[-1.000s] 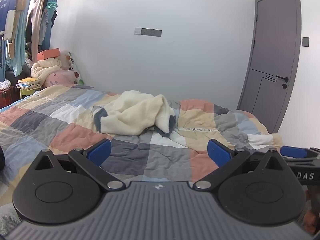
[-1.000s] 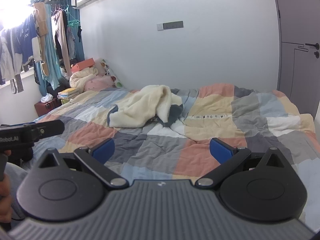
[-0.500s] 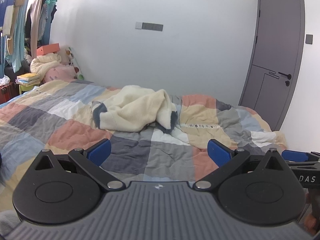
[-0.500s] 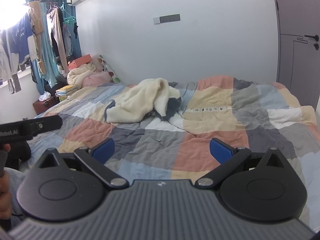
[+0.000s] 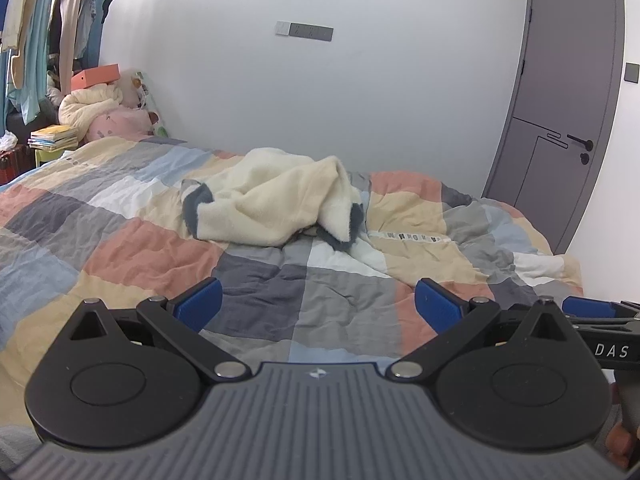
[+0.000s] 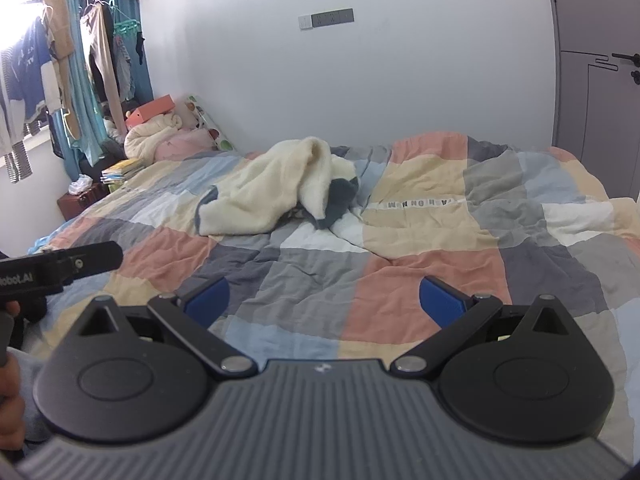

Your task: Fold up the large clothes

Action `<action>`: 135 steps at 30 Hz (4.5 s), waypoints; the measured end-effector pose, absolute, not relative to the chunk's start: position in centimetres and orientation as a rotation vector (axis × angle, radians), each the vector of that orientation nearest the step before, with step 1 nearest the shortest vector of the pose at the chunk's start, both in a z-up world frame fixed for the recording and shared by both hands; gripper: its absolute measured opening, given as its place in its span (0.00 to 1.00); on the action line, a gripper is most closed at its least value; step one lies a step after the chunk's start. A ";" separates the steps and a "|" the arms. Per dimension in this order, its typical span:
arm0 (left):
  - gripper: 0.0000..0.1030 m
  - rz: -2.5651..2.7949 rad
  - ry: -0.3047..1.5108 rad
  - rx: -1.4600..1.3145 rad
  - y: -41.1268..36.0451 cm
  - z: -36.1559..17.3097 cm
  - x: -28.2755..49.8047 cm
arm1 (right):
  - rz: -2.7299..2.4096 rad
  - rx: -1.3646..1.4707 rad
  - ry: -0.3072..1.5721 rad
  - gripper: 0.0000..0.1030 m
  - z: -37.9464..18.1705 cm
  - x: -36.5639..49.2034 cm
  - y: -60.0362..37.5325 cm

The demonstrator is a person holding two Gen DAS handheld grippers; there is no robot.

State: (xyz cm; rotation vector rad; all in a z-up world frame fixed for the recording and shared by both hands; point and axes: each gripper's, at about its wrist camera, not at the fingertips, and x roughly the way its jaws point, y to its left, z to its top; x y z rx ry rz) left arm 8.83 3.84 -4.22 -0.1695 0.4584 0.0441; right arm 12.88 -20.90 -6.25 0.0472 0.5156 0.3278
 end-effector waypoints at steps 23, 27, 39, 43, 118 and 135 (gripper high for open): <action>1.00 0.038 0.474 -0.156 3.8 -5.1 10.3 | 0.312 0.064 0.548 1.00 -7.6 14.7 -21.1; 1.00 0.034 0.477 -0.152 3.9 -5.3 10.6 | 0.305 0.065 0.549 1.00 -7.9 15.0 -21.1; 1.00 0.034 0.466 -0.142 5.1 -6.6 12.8 | 0.294 0.064 0.558 1.00 -9.2 16.9 -21.0; 1.00 0.035 0.472 -0.144 6.1 -7.8 15.3 | 0.329 0.058 0.573 1.00 -10.1 18.8 -20.4; 0.18 0.130 0.309 -0.781 25.9 -19.4 43.4 | 0.412 -0.110 0.385 0.17 -19.5 45.6 -9.8; 0.12 0.080 0.275 -0.753 23.4 -13.1 29.1 | 0.261 -0.033 0.371 0.13 -14.2 38.7 -16.3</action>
